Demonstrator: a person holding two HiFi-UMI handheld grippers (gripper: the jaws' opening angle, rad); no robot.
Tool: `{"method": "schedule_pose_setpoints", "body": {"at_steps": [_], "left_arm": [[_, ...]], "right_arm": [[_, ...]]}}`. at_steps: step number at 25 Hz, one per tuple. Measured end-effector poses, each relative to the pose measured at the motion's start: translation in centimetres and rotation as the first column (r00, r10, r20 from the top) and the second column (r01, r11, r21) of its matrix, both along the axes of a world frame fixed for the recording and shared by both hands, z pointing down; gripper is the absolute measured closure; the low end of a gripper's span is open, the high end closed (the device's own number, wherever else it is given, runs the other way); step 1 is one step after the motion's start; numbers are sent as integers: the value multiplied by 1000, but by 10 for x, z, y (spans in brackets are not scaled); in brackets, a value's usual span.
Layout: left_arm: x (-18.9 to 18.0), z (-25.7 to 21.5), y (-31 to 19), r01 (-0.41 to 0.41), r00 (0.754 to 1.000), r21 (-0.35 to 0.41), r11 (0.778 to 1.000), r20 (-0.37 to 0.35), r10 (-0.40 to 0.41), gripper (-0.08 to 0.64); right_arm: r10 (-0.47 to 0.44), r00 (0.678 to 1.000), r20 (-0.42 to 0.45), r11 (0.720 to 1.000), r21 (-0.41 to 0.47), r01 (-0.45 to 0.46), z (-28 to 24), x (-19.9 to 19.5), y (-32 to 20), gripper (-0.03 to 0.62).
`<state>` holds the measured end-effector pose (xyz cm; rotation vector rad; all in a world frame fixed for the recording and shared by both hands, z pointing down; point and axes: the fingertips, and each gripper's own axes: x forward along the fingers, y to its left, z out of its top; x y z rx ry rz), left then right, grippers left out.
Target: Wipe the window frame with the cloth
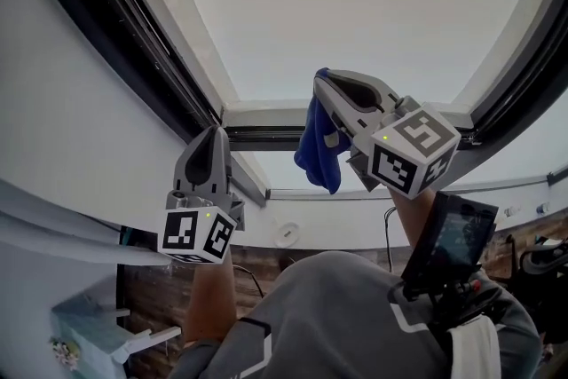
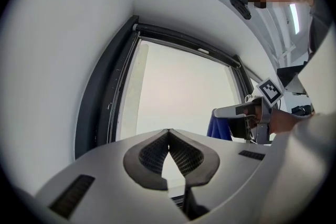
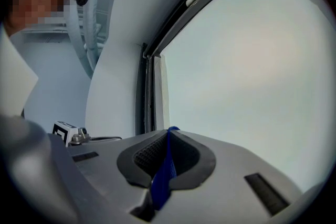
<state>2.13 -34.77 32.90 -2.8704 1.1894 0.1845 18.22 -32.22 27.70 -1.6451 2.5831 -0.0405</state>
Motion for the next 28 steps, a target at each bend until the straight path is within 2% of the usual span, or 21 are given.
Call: {"method": "schedule_pose_setpoints", "body": {"at_steps": [4,19,28], "left_arm": [[-3,12,-5,5,1000,-25,1000,25,-4,551],[12,19,-2,-33,999,-33,999,37,34,551],[16,26,-2,-60,998,-56,997,12,61,551]], "right_arm": [[29,998,-48,1000,0,-29,10,0,2,569],[63,998,-15,998,-28,-63,22,8,4,569],[77,997,-8,995,-58,-77,34,7,-2,569]]}}
